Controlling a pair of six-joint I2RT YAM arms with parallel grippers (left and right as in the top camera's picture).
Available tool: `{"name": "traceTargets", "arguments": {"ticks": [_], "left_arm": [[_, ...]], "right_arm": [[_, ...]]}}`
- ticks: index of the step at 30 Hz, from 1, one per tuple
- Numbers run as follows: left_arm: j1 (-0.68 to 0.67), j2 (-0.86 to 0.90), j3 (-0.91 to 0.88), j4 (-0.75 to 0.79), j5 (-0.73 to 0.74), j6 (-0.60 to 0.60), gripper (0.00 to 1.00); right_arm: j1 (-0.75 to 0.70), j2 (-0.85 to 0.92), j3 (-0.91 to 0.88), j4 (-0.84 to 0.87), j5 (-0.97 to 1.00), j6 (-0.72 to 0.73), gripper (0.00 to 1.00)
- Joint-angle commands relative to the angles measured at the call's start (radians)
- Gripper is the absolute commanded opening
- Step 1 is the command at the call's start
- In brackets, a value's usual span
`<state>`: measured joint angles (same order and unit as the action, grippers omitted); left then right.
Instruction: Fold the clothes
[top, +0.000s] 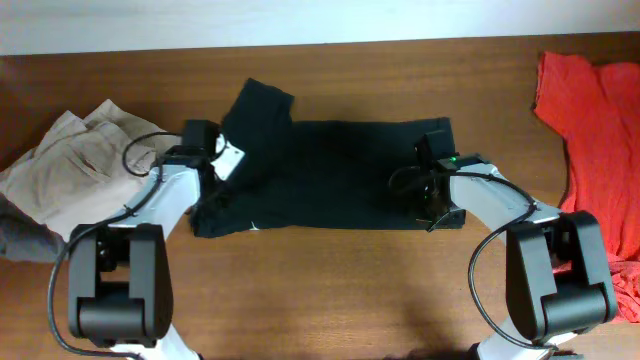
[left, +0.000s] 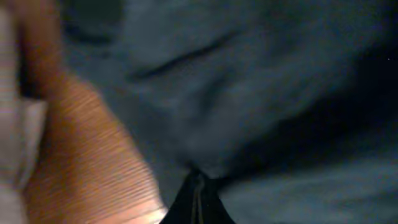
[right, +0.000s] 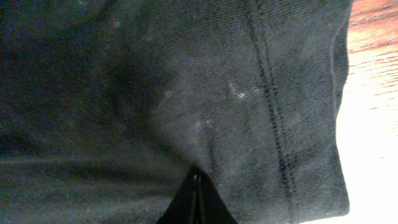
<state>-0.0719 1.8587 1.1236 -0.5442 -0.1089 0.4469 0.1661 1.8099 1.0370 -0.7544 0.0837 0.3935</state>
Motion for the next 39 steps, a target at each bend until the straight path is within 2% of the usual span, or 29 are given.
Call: {"name": "traceTargets", "arguments": {"ticks": [1, 3, 4, 6, 9, 12, 14, 16, 20, 26, 31, 39], "left_arm": [[0.018, 0.002, 0.040, -0.014, -0.108, -0.066, 0.11], [0.018, -0.017, 0.089, -0.058, -0.124, -0.120, 0.17], [0.018, -0.038, 0.132, -0.114, -0.122, -0.163, 0.25], [0.013, -0.070, 0.189, -0.214, -0.085, -0.222, 0.25], [0.009, -0.111, 0.241, -0.355, 0.074, -0.260, 0.25], [0.002, -0.129, 0.235, -0.435, 0.247, -0.283, 0.25], [-0.002, -0.124, 0.211, -0.453, 0.286, -0.312, 0.25], [-0.006, -0.124, 0.164, -0.442, 0.294, -0.330, 0.24], [-0.009, -0.124, 0.053, -0.379, 0.333, -0.331, 0.14], [0.007, -0.124, -0.096, -0.228, 0.226, -0.386, 0.07], [0.043, -0.124, -0.148, -0.123, 0.033, -0.437, 0.09], [0.138, -0.122, -0.177, -0.040, -0.037, -0.437, 0.09]], "right_arm": [[-0.005, 0.044, -0.052, -0.017, 0.064, 0.016, 0.04], [-0.005, 0.044, -0.052, -0.017, 0.064, 0.016, 0.04], [-0.005, 0.044, -0.052, -0.017, 0.064, 0.016, 0.04], [-0.005, 0.044, -0.052, -0.018, 0.064, 0.016, 0.04], [-0.005, 0.044, -0.052, -0.018, 0.064, 0.016, 0.04], [-0.005, 0.044, -0.052, -0.017, 0.064, 0.016, 0.04], [-0.005, 0.044, -0.052, -0.016, 0.064, 0.016, 0.04], [-0.005, 0.044, -0.052, -0.016, 0.064, 0.016, 0.04], [-0.005, 0.044, -0.052, -0.016, 0.064, 0.016, 0.04], [-0.005, 0.044, -0.052, -0.016, 0.064, 0.016, 0.04], [-0.005, 0.044, -0.052, -0.017, 0.064, 0.016, 0.04], [-0.005, 0.044, -0.052, -0.018, 0.064, 0.016, 0.04]]}}
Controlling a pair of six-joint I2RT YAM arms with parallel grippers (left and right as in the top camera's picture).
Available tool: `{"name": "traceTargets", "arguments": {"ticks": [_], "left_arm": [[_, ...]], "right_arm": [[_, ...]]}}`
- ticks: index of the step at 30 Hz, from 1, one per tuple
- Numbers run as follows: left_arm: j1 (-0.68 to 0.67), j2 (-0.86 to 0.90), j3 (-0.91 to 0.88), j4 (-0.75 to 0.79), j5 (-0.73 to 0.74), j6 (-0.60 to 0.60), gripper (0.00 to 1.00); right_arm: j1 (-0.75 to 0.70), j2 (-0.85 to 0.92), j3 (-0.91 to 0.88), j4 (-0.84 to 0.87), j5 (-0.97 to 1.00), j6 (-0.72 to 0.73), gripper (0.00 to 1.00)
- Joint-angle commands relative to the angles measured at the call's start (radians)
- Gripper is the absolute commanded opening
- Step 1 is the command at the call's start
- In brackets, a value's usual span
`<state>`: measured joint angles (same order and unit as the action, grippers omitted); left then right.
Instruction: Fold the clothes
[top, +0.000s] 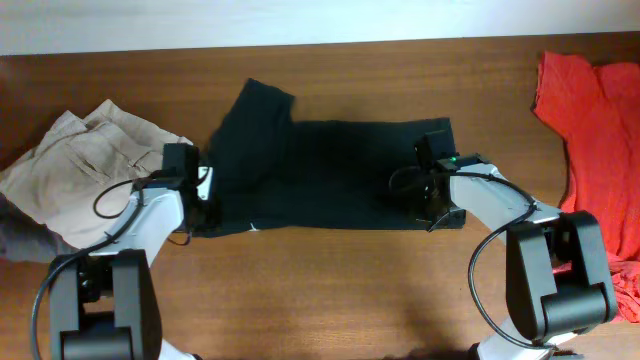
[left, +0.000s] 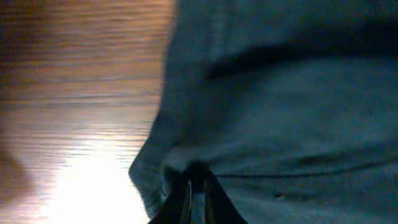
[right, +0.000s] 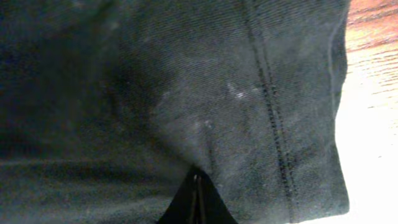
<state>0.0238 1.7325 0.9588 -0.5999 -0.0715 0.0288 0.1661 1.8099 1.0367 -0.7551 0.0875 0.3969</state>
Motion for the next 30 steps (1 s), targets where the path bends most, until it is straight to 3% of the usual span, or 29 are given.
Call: {"name": "traceTargets", "arguments": {"ticks": [1, 5, 11, 18, 27, 30], "left_arm": [[0.055, 0.005, -0.012, 0.020, -0.076, -0.018, 0.09], [0.103, 0.001, 0.003, 0.016, -0.060, -0.017, 0.09], [0.103, -0.055, 0.089, -0.086, 0.061, -0.017, 0.25], [0.079, -0.141, 0.128, -0.110, 0.240, -0.011, 0.26], [-0.063, -0.012, 0.118, -0.054, 0.364, 0.257, 0.21], [-0.100, 0.061, 0.118, -0.002, 0.346, 0.276, 0.20]], "right_arm": [[-0.005, 0.044, -0.051, -0.018, 0.060, 0.013, 0.04], [-0.005, 0.044, -0.051, -0.018, 0.060, 0.013, 0.04], [-0.005, 0.044, -0.051, -0.024, 0.060, 0.013, 0.04], [-0.005, 0.044, -0.051, -0.023, 0.060, 0.013, 0.04], [-0.005, 0.044, -0.051, -0.015, 0.056, 0.011, 0.04], [-0.005, 0.044, -0.051, -0.020, 0.056, 0.011, 0.04]]}}
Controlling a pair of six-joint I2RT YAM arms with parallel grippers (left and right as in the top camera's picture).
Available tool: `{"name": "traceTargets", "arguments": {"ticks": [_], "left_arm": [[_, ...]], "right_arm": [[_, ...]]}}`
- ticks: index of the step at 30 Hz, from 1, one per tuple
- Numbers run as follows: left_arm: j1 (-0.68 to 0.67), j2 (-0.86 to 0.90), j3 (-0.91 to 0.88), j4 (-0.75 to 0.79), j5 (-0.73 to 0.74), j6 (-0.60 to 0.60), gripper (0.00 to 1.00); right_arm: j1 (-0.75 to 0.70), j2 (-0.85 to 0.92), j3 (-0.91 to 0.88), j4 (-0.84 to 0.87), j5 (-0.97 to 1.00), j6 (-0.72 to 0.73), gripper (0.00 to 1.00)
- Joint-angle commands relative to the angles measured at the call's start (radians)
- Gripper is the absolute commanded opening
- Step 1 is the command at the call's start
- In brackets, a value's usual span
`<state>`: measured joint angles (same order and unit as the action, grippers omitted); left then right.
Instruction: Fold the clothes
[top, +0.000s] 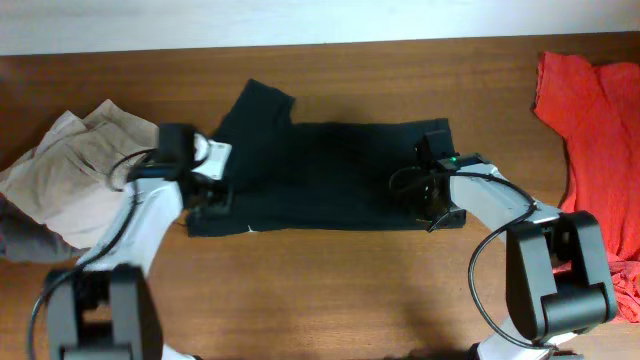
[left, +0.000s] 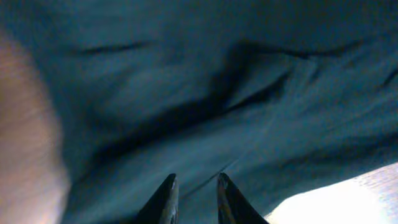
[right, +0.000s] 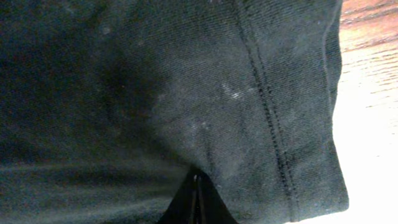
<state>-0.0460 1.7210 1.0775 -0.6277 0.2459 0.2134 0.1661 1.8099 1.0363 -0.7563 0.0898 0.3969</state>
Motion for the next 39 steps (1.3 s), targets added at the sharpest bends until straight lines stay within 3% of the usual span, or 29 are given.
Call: {"name": "traceTargets", "arguments": {"ticks": [1, 11, 19, 24, 32, 35, 39], "left_arm": [[-0.036, 0.103, -0.001, 0.043, 0.010, 0.091, 0.18], [-0.039, 0.256, -0.001, 0.074, -0.088, 0.061, 0.11], [-0.039, 0.256, 0.000, 0.071, -0.142, 0.042, 0.11], [-0.039, 0.256, 0.000, 0.070, -0.142, 0.042, 0.11], [-0.039, 0.237, 0.027, 0.042, -0.137, -0.004, 0.24], [-0.039, 0.197, 0.068, -0.016, -0.130, -0.020, 0.28], [-0.039, 0.108, 0.159, -0.137, -0.130, -0.042, 0.34]], "right_arm": [[-0.005, 0.044, -0.051, -0.024, 0.053, 0.011, 0.04], [-0.031, 0.044, -0.047, -0.099, 0.088, 0.050, 0.04], [-0.244, 0.044, -0.042, -0.111, 0.067, 0.051, 0.04], [-0.333, 0.039, -0.003, -0.085, -0.121, -0.112, 0.04], [-0.323, -0.085, 0.085, -0.105, -0.286, -0.218, 0.06], [-0.315, -0.156, 0.105, -0.105, -0.324, -0.237, 0.10], [-0.314, -0.263, 0.119, -0.105, -0.360, -0.247, 0.24]]}}
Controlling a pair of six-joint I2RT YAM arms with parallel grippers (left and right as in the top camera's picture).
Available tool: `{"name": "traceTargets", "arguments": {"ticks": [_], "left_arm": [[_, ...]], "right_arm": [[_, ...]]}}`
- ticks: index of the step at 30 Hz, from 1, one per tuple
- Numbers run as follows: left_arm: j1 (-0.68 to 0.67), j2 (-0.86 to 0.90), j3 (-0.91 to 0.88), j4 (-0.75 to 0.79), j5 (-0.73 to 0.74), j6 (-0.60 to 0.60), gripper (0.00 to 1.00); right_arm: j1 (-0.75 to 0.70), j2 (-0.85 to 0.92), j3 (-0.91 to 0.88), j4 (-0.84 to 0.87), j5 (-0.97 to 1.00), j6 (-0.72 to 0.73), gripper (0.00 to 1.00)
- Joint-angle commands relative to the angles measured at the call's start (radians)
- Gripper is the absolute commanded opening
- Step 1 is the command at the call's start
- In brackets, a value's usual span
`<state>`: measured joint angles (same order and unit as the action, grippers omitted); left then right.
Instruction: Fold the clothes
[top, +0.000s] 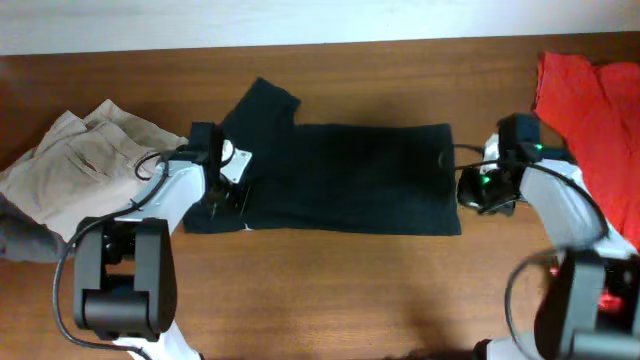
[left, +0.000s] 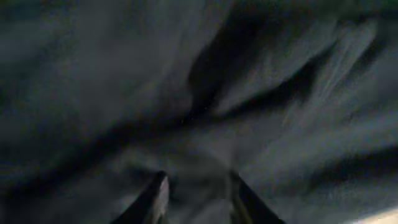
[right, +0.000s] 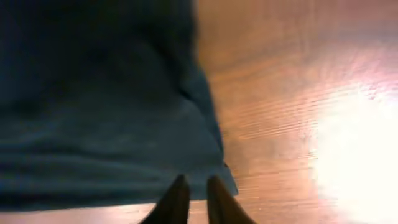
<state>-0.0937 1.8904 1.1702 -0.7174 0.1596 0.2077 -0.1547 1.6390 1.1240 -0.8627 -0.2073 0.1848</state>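
Observation:
A black garment (top: 340, 175) lies spread flat across the middle of the table, with one part sticking out at its back left corner (top: 262, 100). My left gripper (top: 222, 190) is down on the garment's left end. In the left wrist view that gripper (left: 199, 193) is open, with rumpled dark cloth (left: 249, 93) under and between its fingers. My right gripper (top: 470, 195) hangs just off the garment's right edge. In the right wrist view it (right: 196, 199) stands slightly open above the garment's front right corner (right: 211, 168), holding nothing.
A crumpled pile of beige trousers (top: 85, 165) lies at the left with something grey (top: 20, 240) in front of it. A red garment (top: 590, 100) lies at the far right. The brown wooden table (top: 330, 290) shows in front of the black garment.
My right gripper has let go of the garment's right end and now sits to the right of its edge, slightly open. The left gripper stands wider open, a little further onto the cloth.
Both grippers were shut on the black garment, the left near its back left, the right at its right end. The left one then held the front left edge, pulled out to the left, and was later open there. The garment now lies flatter, both grippers open.

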Motion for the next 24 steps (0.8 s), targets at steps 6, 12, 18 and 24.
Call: {"name": "traceTargets", "arguments": {"ticks": [6, 12, 18, 24], "left_arm": [[0.008, -0.217, 0.247, -0.190, 0.034, -0.039, 0.53], [0.008, -0.313, 0.330, -0.122, 0.051, -0.034, 0.58], [0.008, -0.272, 0.330, -0.091, 0.051, -0.035, 0.57], [-0.017, -0.241, 0.330, -0.158, 0.091, -0.039, 0.56]], "right_arm": [[0.007, -0.225, 0.063, -0.027, -0.208, -0.126, 0.80], [0.011, -0.278, 0.159, -0.149, -0.211, -0.159, 0.67], [0.019, -0.264, 0.198, -0.190, -0.208, -0.159, 0.56], [0.019, -0.240, 0.198, -0.197, -0.200, -0.159, 0.38]]}}
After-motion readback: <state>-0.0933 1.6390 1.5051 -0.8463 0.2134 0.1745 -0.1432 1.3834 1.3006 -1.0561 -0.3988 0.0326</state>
